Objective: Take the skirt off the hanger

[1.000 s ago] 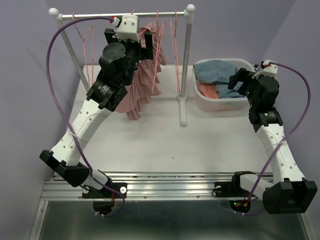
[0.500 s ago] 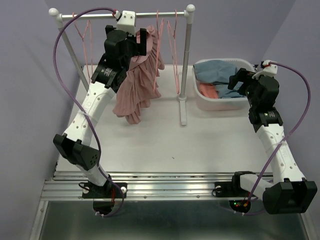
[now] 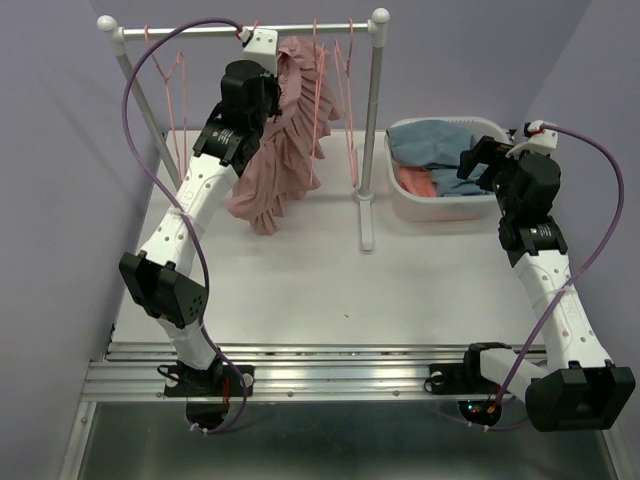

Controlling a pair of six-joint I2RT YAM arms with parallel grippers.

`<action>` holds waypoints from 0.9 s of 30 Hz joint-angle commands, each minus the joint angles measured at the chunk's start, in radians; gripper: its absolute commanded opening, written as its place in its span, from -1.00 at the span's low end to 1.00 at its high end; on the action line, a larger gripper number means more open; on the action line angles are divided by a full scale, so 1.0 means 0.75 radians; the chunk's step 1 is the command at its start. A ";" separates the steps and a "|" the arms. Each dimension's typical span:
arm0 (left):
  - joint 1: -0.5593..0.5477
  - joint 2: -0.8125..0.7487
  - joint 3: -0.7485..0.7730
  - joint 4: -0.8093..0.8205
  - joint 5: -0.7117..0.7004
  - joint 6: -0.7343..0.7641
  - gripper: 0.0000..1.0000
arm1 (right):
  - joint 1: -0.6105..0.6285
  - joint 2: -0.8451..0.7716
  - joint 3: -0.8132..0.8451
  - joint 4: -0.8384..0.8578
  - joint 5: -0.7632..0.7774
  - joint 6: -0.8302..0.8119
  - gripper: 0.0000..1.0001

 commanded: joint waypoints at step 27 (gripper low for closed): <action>-0.006 -0.406 -0.174 0.211 0.080 0.057 -1.00 | -0.007 -0.075 -0.006 0.058 -0.034 -0.018 1.00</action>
